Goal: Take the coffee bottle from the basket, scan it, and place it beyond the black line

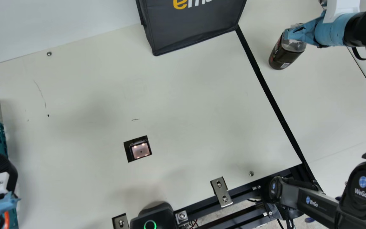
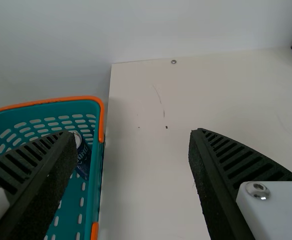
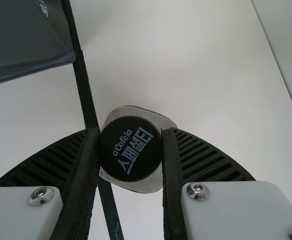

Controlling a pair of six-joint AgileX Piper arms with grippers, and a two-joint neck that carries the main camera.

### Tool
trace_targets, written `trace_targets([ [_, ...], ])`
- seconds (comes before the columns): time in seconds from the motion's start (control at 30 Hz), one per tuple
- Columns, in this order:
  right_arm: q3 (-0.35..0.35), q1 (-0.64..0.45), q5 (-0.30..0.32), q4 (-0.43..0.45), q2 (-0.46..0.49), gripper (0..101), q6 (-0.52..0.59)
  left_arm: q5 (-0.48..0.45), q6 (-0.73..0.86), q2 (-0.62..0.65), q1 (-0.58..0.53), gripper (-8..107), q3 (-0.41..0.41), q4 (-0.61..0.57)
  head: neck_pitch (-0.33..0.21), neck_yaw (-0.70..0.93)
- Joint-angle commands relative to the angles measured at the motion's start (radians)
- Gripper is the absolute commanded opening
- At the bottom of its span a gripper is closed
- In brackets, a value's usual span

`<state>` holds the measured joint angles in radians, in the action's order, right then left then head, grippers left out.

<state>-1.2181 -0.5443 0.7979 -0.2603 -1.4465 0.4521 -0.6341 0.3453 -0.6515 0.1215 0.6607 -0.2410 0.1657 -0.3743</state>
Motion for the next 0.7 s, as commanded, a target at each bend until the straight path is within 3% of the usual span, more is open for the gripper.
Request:
trace_targets([
  [0.0, 0.004, -0.002, -0.006, -0.004, -0.001, 0, 0.004, 0.000, 0.000, 0.000, 0.000, 90, 0.000, 0.000, -0.027, -0.002],
  [0.13, 0.013, -0.007, -0.015, -0.011, -0.004, 12, 0.011, 0.000, 0.000, 0.000, 0.000, 90, 0.000, 0.000, -0.027, -0.002],
  [0.37, 0.022, -0.019, -0.024, -0.021, -0.012, 16, 0.025, 0.000, 0.000, 0.000, 0.000, 90, 0.000, 0.000, -0.027, -0.002],
  [0.67, 0.038, -0.030, -0.033, -0.021, -0.012, 46, 0.030, 0.000, 0.000, 0.000, 0.000, 90, 0.000, 0.000, -0.027, -0.002],
])
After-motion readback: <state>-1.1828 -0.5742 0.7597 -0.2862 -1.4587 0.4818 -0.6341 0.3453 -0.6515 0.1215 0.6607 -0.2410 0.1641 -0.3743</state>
